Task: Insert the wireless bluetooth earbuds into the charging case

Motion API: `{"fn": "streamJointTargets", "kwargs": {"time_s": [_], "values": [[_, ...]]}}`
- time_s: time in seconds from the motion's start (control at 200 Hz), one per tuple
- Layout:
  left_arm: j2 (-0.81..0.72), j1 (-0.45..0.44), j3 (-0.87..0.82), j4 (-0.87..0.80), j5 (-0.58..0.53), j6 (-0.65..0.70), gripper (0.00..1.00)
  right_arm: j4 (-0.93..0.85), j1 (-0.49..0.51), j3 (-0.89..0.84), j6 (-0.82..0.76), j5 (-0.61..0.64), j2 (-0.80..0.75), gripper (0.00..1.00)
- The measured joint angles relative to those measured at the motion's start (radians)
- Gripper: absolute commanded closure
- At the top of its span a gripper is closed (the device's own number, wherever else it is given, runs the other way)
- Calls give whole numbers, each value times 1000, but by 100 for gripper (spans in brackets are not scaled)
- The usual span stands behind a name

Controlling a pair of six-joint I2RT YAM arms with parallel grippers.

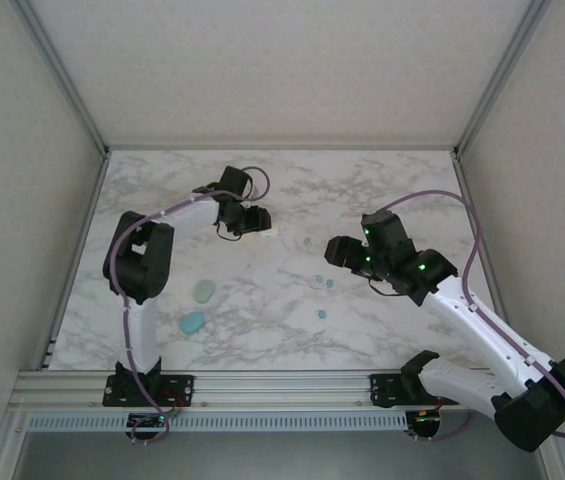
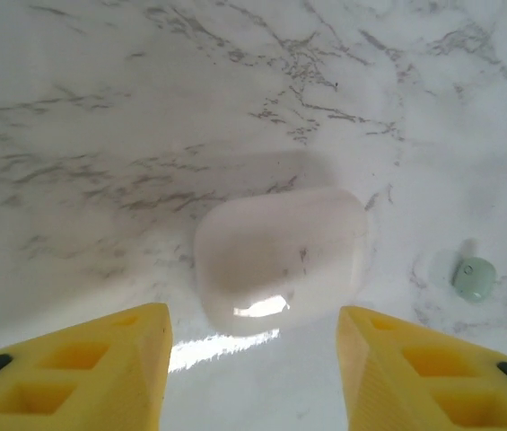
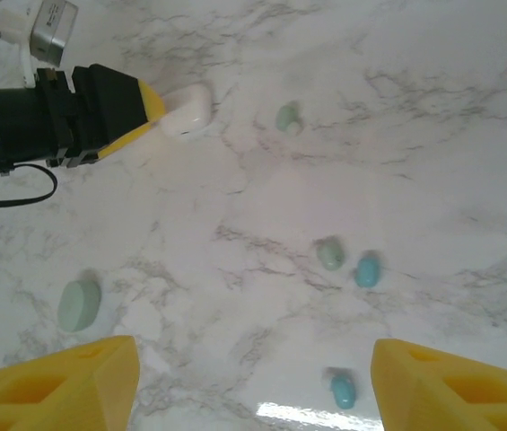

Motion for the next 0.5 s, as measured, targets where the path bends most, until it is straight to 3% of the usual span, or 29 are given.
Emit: {"fn": "streamJointTargets", "kwargs": {"time_s": [0.21, 0.35, 0.501], "values": [[-327, 27, -182, 10, -74, 19, 48, 162, 35, -2, -196, -127, 101, 32], [-554, 84, -320, 27, -107, 19, 44, 289, 186, -3, -486, -172, 226, 31], [-757, 214, -478, 26, -148, 16, 33, 388, 338, 8, -842, -261, 400, 29]]}}
